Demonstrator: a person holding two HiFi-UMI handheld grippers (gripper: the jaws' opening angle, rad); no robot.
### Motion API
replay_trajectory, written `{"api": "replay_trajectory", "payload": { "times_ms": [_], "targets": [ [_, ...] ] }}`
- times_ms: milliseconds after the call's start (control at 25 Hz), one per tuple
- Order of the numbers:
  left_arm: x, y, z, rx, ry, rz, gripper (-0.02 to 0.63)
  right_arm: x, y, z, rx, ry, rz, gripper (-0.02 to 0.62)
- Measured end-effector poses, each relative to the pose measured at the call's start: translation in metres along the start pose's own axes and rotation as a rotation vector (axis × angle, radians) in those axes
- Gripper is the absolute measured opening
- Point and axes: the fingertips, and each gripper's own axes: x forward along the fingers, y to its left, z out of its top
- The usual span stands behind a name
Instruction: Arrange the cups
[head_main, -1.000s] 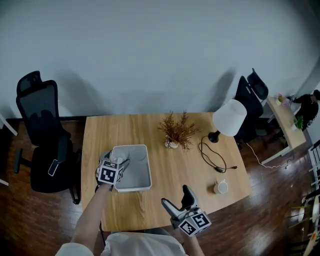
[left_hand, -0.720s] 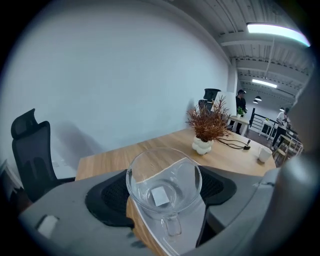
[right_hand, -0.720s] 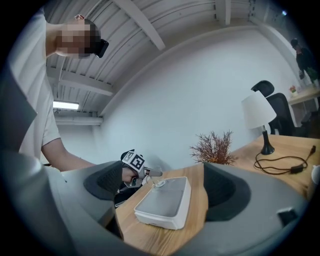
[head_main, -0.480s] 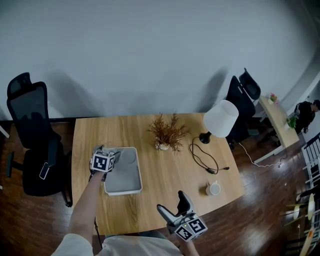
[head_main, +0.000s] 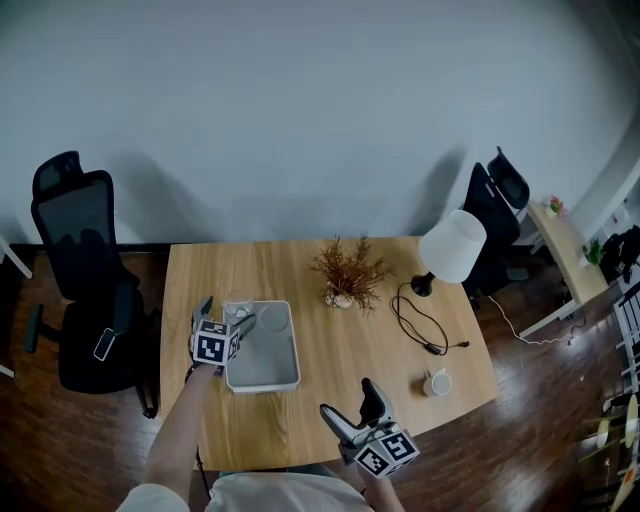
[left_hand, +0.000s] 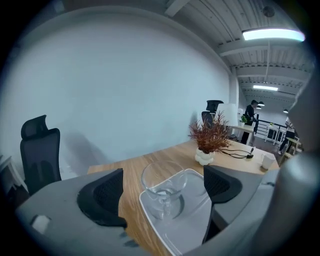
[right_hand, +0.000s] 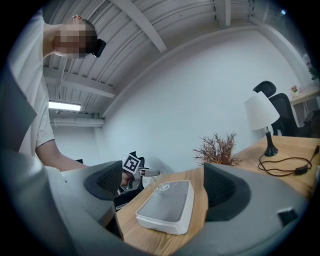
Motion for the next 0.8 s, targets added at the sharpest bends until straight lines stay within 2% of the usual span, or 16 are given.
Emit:
{"api": "replay_trajectory", "payload": {
  "times_ms": [120, 280, 600, 800],
  "targets": [
    [-0.042, -0.007, 0.008, 0.0, -0.075, -0.011, 0.505, 0.01, 0.008, 0.004, 0.004, -0.019, 0.021, 0.503],
    [-0.106, -0.01, 0.014, -0.04, -0.177, 0.008, 0.503, 0.025, 0.018, 0.009, 0.008, -0.042, 0.047, 0.503],
    [-0.223, -0.009, 0.014, -0.117, -0.354, 0.113, 0.503, 0.051, 0.043, 0.01, -0.001, -0.043, 0.113, 0.503],
    [-0.267, -0.009, 0.004, -0.069, -0.4, 0.196, 0.486, 0.06, 0.057, 0.003, -0.008, -0.024, 0.148, 0.503]
  ]
}}
